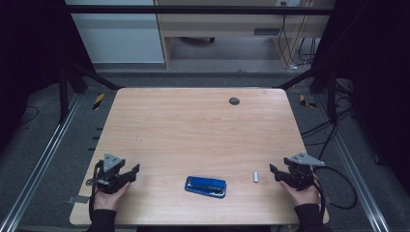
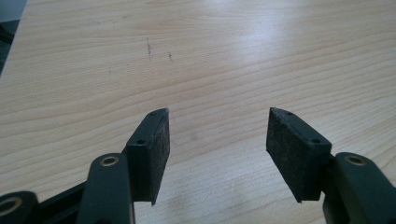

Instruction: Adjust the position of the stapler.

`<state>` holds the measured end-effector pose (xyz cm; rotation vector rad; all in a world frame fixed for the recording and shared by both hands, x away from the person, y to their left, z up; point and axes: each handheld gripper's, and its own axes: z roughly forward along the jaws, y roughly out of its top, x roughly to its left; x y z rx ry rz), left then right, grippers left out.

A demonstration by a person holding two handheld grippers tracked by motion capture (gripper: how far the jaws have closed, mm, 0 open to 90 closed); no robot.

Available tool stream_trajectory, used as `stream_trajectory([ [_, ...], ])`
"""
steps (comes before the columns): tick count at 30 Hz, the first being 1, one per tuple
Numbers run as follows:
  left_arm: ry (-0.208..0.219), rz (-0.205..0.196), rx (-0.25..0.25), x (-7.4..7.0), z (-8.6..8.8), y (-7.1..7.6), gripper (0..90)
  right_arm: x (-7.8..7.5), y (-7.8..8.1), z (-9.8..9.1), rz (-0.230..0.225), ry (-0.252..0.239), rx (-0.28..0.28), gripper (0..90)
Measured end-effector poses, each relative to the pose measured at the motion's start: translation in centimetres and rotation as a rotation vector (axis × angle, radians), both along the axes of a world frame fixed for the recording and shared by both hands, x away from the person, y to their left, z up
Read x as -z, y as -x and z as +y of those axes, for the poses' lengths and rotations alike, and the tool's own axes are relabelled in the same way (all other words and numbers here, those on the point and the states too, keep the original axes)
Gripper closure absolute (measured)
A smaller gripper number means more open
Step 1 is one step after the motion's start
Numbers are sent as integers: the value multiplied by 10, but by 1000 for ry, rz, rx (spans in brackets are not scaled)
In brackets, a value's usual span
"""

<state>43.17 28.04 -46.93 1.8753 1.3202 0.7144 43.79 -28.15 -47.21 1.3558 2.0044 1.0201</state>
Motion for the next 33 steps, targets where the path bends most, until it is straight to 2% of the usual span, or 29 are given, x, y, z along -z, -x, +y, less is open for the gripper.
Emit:
stream_trajectory([
  [2,16,-14,3,-2,2,1,427,-1,0,1,13,-2,-5,370],
  [5,9,-36,-19,-3,3,3,426,-4,1,3,-18,11,-22,368],
  [8,25,-33,-20,-3,4,2,430,-7,1,6,-27,3,-41,356],
  [11,22,-27,-15,-2,5,0,430,-10,0,11,-9,-12,-55,346],
  [15,21,-25,3,-1,4,0,426,-14,-2,16,-24,4,-76,347],
  [16,19,-33,9,-1,2,-1,424,-18,-1,19,-33,13,-95,367],
  [24,12,-15,36,0,-2,-2,399,-29,0,32,-29,38,-161,429],
  [26,15,15,46,2,-2,-4,397,-32,0,39,-19,34,-191,448],
  [28,13,22,49,3,-3,-5,395,-33,-1,41,-19,38,-204,454],
  [29,9,27,50,3,-4,-5,395,-36,0,47,-9,45,-234,475],
  [33,5,27,52,2,-4,-4,390,-43,0,56,-2,57,-284,511],
])
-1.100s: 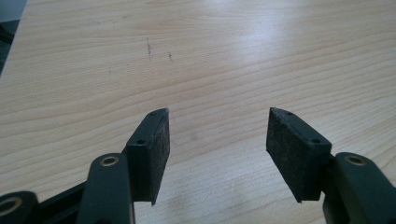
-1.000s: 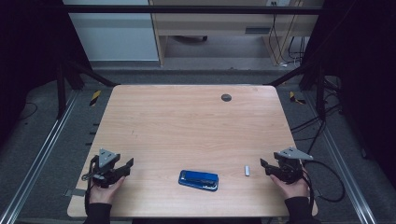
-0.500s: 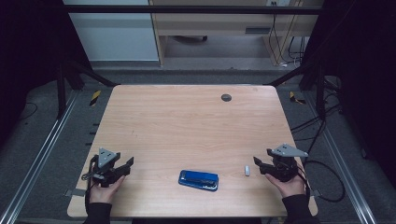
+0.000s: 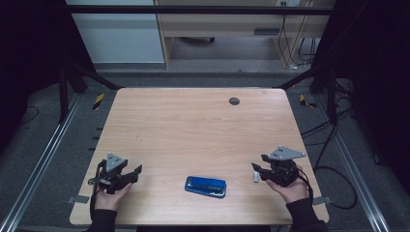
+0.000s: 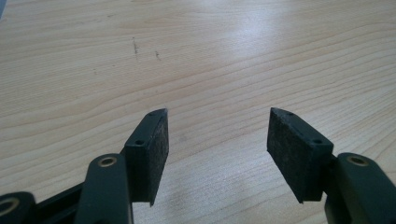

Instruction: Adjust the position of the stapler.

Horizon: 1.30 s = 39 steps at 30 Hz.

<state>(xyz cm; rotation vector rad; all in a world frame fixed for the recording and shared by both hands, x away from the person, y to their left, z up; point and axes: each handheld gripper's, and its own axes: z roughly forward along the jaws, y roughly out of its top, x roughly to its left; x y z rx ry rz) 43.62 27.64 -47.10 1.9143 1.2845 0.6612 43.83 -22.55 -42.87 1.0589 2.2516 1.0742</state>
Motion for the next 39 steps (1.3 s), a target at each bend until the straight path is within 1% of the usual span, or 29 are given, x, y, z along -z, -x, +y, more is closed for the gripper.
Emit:
stream_trajectory([
  [3,0,2,-1,0,0,0,383,-6,-2,6,7,-7,-31,520],
  [6,-1,7,3,0,1,0,374,-11,-5,13,32,-8,-65,523],
  [7,-1,7,3,0,1,0,373,-11,-5,13,32,-8,-65,523],
  [8,2,9,4,0,1,-1,373,-14,-8,19,46,-4,-93,522],
  [9,2,9,4,0,1,-1,372,-14,-8,21,52,3,-102,520],
  [11,-2,12,7,0,0,-1,371,-17,-10,27,62,11,-130,501],
  [13,-3,12,8,0,0,-1,370,-20,-11,33,57,21,-160,481],
  [14,-4,15,12,0,0,-1,371,-22,-11,36,63,28,-174,474],
  [16,-9,17,15,0,-1,-1,371,-26,-13,42,64,23,-214,466],
  [19,-15,18,20,0,-1,-1,371,-33,-18,49,95,9,-262,422],
  [21,-12,23,20,1,-2,-2,371,-36,-20,54,98,16,-280,416],
  [24,-12,28,19,1,-1,-2,371,-40,-25,63,123,23,-313,377],
  [26,-13,28,18,1,-1,-2,370,-41,-26,69,141,39,-325,351],
  [28,-13,29,18,1,-1,-2,371,-41,-28,75,158,56,-350,338],
  [29,-13,29,18,1,-1,-2,371,-41,-29,78,165,72,-363,332],
  [30,-13,29,18,1,-1,-2,371,-41,-29,78,165,72,-363,332],
  [31,-13,30,20,1,-1,-2,371,-41,-29,85,178,92,-385,337],
  [32,-13,31,21,2,-1,-2,371,-41,-30,87,178,105,-396,341],
  [36,-12,29,24,1,-1,-2,371,-38,-31,99,198,152,-426,351],
  [39,-15,30,27,1,-1,-3,371,-35,-30,106,209,169,-448,340],
])
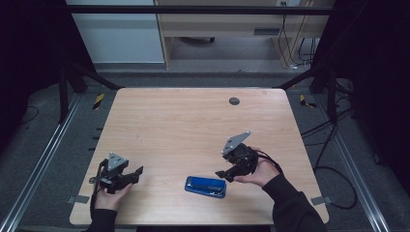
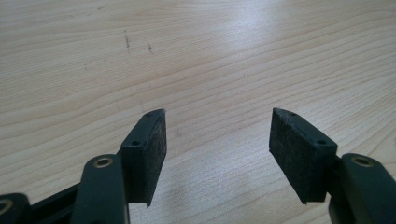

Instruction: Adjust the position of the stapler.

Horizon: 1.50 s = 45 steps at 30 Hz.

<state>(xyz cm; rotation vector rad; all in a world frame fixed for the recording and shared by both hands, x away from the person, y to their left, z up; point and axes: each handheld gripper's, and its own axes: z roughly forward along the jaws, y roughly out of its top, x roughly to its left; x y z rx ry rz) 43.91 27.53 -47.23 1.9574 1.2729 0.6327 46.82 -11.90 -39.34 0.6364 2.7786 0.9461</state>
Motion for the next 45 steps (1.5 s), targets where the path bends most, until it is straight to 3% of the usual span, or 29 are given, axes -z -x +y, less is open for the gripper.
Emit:
stream_trajectory([
  [9,-1,2,1,0,0,0,370,7,3,20,23,40,-70,349],
  [20,-4,10,10,0,-1,0,371,20,3,40,74,139,-152,386],
  [23,-4,10,10,0,-1,0,371,24,3,45,94,185,-161,407],
  [30,-6,11,11,1,-1,0,370,32,1,52,112,237,-165,457],
  [45,-12,13,17,1,-2,-1,371,46,-5,61,126,309,-187,550],
])
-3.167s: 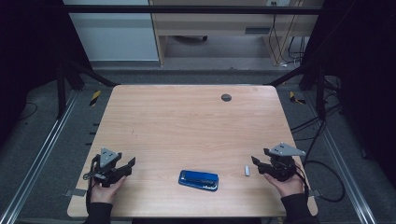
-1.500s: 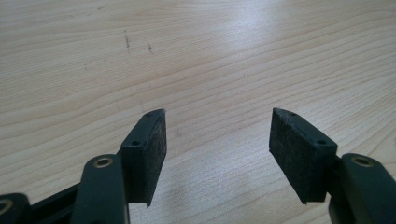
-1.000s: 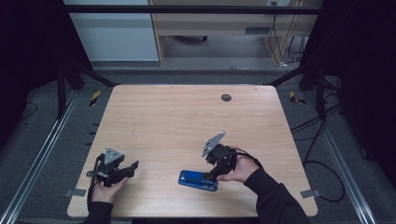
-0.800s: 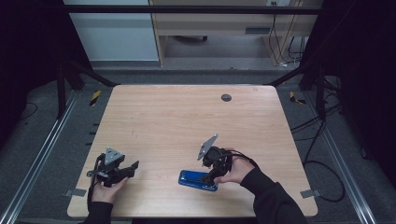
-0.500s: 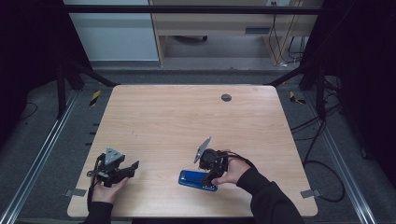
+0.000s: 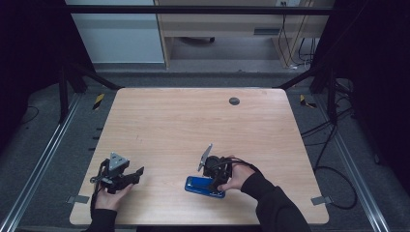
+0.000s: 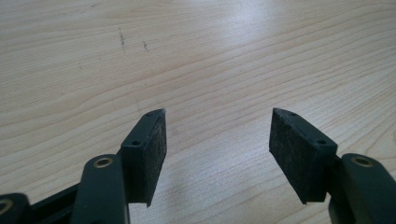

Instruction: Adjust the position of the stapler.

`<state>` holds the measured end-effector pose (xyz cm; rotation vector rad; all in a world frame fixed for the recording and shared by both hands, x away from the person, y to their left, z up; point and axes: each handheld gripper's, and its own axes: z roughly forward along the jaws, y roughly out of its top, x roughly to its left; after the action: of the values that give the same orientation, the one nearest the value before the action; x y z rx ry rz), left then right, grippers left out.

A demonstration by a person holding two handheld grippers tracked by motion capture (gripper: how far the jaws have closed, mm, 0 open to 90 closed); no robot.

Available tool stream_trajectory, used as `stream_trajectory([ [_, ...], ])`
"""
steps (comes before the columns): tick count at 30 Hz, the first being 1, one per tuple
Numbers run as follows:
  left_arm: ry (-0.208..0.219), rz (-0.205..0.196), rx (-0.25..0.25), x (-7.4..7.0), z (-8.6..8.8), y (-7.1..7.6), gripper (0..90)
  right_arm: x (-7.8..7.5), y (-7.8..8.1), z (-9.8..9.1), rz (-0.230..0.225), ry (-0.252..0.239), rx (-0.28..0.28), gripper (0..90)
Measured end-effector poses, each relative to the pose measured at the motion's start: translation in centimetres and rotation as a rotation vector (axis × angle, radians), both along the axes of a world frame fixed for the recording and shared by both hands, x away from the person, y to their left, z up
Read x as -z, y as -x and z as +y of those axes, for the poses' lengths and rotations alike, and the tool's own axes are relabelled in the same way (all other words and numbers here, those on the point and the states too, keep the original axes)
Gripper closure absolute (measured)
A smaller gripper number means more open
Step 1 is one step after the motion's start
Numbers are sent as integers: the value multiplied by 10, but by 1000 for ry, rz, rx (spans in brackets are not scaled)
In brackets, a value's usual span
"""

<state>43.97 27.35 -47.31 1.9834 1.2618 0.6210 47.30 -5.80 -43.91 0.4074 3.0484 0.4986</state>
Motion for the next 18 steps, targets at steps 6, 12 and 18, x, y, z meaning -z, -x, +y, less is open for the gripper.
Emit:
stream_trajectory([
  [6,-3,1,2,0,0,0,371,7,-3,5,4,29,-22,567],
  [12,-4,1,4,0,0,0,371,9,-2,6,6,23,-26,583],
  [18,-4,2,4,0,0,0,371,14,-1,6,7,2,-13,609],
])
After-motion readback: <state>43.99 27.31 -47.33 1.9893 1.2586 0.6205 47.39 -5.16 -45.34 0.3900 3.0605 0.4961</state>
